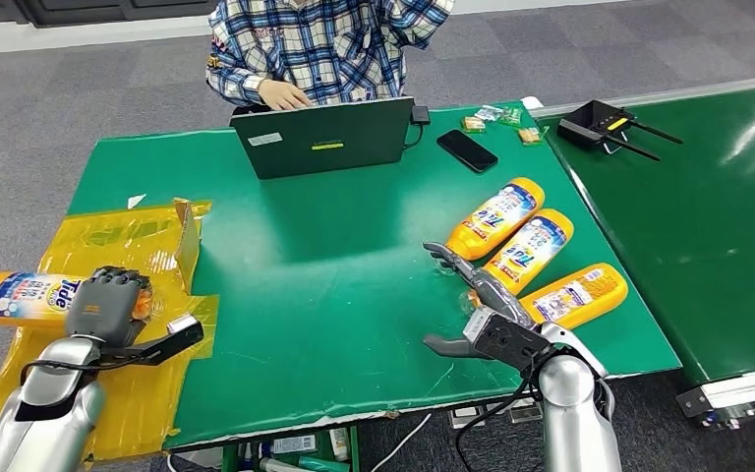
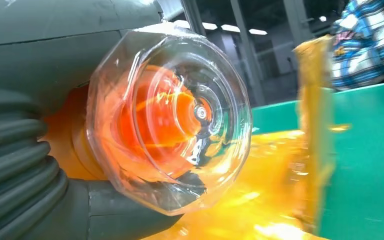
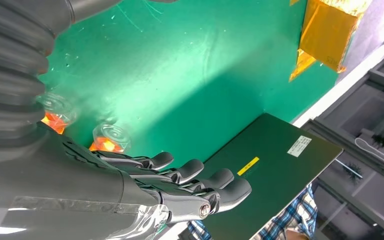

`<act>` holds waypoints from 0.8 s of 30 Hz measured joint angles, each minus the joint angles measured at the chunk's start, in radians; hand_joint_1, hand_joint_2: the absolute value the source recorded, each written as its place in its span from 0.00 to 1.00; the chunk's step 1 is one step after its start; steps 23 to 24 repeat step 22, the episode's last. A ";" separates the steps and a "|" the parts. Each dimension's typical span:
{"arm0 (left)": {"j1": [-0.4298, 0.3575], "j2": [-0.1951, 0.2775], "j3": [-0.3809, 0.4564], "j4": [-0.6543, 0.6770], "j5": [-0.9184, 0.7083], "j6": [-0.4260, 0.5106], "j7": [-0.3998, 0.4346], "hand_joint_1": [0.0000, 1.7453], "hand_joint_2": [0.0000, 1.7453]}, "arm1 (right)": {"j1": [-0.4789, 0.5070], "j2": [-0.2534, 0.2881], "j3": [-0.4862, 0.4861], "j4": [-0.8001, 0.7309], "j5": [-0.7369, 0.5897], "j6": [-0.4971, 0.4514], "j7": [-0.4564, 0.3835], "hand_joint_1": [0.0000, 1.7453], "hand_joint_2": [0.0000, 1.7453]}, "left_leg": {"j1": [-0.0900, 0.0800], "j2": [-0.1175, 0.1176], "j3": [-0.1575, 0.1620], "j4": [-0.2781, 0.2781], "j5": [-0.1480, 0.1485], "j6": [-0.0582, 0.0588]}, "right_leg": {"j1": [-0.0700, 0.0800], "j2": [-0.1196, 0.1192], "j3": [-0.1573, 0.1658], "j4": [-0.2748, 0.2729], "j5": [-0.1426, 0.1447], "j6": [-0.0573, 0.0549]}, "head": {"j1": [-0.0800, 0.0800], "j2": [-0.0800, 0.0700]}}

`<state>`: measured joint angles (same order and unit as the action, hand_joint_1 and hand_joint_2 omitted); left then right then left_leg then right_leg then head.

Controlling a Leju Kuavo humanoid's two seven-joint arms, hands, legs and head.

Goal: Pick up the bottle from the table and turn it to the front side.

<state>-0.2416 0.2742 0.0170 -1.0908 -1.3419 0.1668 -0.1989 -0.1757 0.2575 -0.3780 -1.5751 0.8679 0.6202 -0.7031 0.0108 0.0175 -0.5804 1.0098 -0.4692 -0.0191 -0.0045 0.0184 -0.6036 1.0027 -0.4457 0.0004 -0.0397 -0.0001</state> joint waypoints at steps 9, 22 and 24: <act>0.024 -0.026 0.029 -0.039 0.086 -0.074 -0.027 0.00 1.00 | 0.000 0.000 0.000 0.000 0.000 0.000 0.000 0.00 1.00 | 0.000 0.000 0.000 0.000 0.000 0.000 | 0.000 0.000 0.000 0.000 0.000 0.000 | 0.000 0.000; 0.027 -0.028 0.038 -0.030 0.098 -0.095 -0.011 0.00 1.00 | -0.005 0.000 0.000 0.000 0.003 0.000 0.000 0.00 1.00 | 0.000 0.000 0.000 0.000 0.000 0.000 | 0.000 0.000 0.000 0.000 0.000 0.000 | 0.000 0.000; 0.027 -0.028 0.038 -0.030 0.098 -0.095 -0.011 0.00 1.00 | -0.005 0.000 0.000 0.000 0.003 0.000 0.000 0.00 1.00 | 0.000 0.000 0.000 0.000 0.000 0.000 | 0.000 0.000 0.000 0.000 0.000 0.000 | 0.000 0.000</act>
